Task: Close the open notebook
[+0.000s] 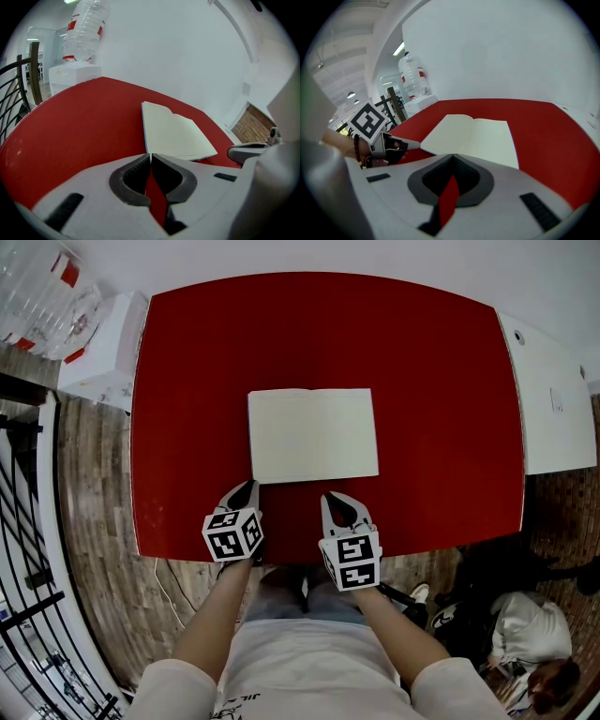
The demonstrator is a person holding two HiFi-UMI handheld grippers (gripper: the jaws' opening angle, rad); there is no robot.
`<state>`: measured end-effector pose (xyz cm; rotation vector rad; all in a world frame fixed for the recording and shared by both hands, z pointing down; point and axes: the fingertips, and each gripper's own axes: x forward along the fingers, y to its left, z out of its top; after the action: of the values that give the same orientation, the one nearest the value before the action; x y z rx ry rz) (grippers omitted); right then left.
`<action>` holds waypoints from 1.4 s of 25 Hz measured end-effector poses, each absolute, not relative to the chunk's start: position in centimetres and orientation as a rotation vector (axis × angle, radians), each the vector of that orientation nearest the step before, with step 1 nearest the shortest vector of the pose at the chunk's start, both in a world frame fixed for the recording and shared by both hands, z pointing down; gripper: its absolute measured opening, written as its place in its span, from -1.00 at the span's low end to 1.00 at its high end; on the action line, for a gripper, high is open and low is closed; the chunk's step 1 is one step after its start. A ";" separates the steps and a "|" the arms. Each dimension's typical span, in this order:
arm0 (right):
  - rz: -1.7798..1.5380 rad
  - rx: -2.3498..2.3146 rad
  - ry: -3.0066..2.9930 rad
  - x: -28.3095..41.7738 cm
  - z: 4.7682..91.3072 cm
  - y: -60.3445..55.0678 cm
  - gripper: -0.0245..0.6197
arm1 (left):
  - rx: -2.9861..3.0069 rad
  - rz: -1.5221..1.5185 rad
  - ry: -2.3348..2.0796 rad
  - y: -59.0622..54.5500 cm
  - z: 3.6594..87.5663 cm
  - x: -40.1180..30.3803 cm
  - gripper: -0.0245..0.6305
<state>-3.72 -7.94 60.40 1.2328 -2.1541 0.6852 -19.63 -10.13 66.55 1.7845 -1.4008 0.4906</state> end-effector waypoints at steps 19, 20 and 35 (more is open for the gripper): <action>0.690 1.249 -2.158 -3.4 60.2 -8.4 -0.91 | 1.864 0.496 -1.461 -10.7 61.7 -19.5 -0.88; 0.690 1.251 -2.161 -3.4 60.1 -8.4 -0.91 | 1.874 0.493 -1.456 -10.7 61.2 -19.3 -0.88; 0.709 1.306 -2.178 -1.8 59.2 -8.6 -0.91 | 1.998 0.476 -1.399 -10.8 55.9 -14.4 -0.88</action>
<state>-1.75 -8.58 59.15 1.3061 -2.1783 0.7090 -14.42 -10.78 55.86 1.9983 -1.3986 0.4764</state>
